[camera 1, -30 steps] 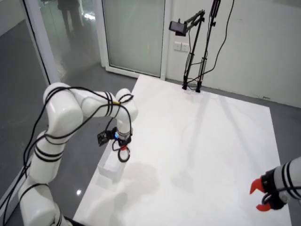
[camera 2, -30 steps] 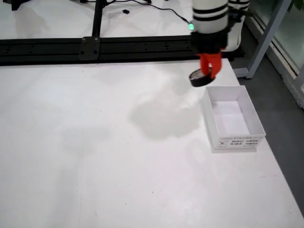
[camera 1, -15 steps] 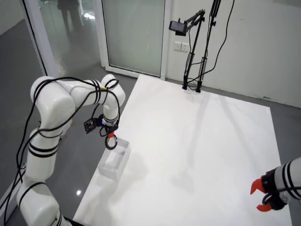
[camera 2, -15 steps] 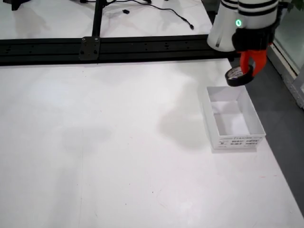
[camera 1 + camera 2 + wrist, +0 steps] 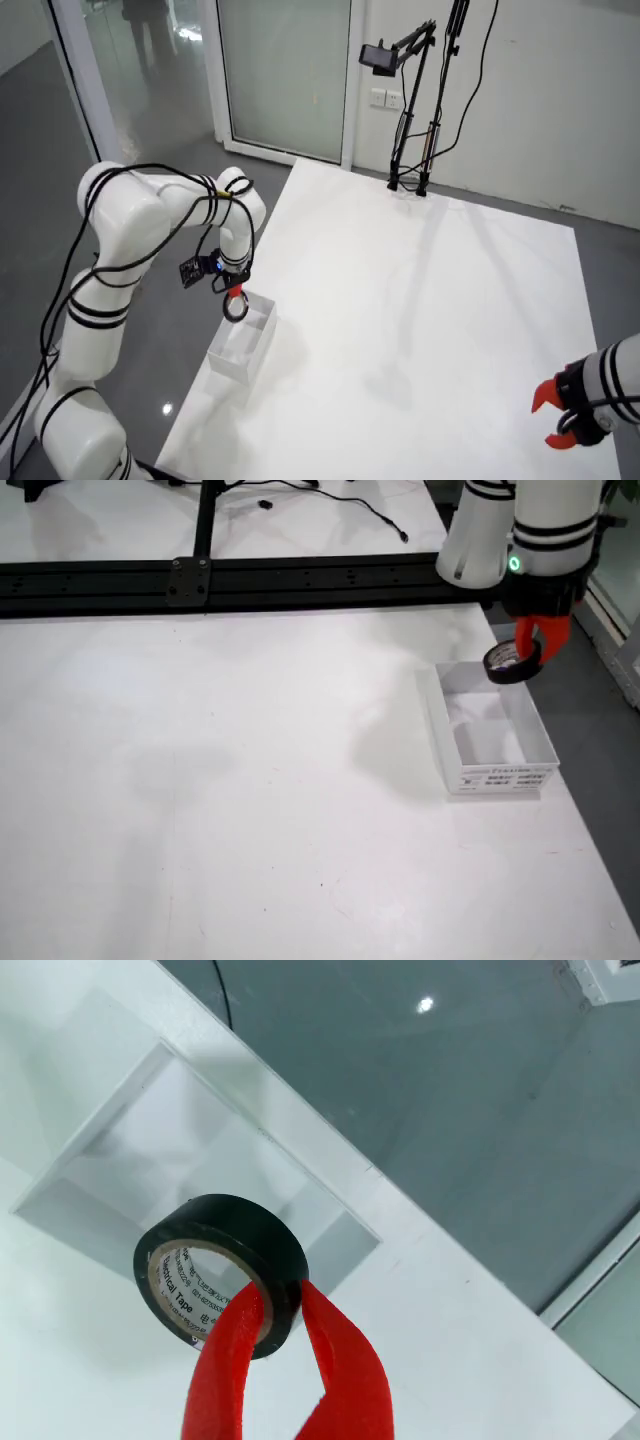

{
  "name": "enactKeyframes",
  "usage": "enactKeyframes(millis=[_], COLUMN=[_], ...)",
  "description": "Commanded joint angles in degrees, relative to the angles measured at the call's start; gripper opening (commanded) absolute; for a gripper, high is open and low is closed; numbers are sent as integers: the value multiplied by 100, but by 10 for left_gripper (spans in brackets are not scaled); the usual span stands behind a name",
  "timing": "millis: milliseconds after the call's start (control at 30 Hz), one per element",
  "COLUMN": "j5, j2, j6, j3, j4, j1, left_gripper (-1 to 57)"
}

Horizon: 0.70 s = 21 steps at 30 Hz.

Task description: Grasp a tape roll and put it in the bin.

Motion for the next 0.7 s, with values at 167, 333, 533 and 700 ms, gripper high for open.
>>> enactKeyframes(millis=[167, 333, 533, 700], j5=[-625, -669, -651, -687], j2=[528, 643, 651, 651], j6=[-151, -195, -203, -203], j3=[21, 21, 21, 21], j4=[40, 32, 40, 49], j1=[-169, -256, -274, -274], left_gripper=[-8, -8, 82, 168])
